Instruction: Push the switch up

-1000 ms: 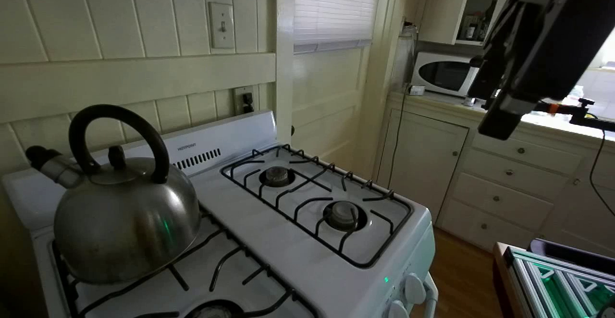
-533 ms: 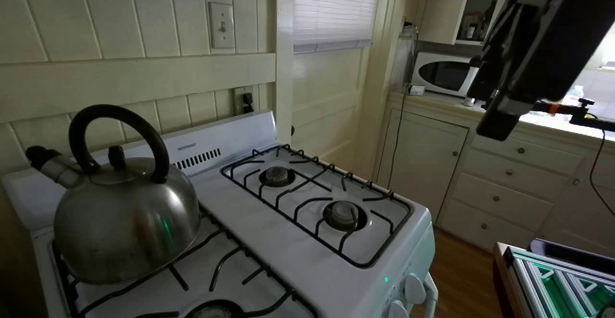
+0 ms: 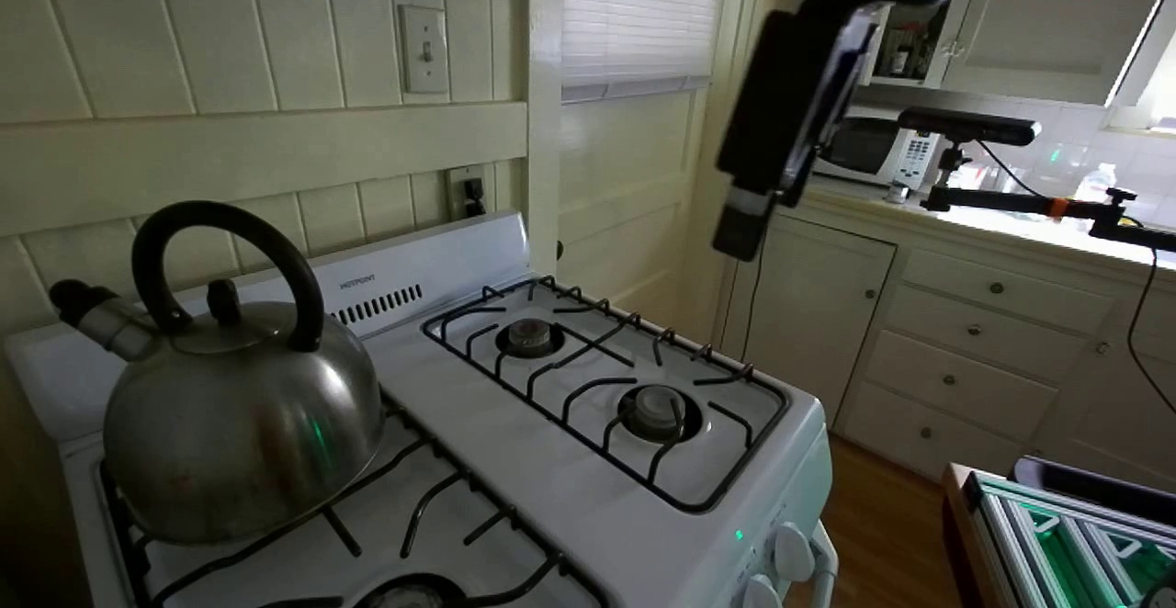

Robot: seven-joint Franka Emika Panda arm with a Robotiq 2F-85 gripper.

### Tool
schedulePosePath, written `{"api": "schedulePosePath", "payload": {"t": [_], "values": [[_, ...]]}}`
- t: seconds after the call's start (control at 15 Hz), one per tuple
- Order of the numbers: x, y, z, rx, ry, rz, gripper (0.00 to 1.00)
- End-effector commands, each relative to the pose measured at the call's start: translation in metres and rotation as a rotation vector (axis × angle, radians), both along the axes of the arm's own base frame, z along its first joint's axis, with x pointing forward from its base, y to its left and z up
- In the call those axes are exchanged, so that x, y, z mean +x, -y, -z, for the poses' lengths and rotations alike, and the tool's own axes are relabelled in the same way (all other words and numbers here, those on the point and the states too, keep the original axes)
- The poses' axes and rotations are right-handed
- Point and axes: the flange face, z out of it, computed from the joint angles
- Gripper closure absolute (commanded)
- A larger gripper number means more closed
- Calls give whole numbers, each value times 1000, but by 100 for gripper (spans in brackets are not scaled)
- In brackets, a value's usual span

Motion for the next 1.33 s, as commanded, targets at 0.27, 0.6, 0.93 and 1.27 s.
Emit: {"api": "schedulePosePath", "payload": {"t": [0.27,0.6,0.93,1.27], "values": [[87,35,18,100,128,244,0],[116,83,25,108,222,363,0],[121,154,16,57,306,484,0],[117,161,15,62,292,465,0]]}}
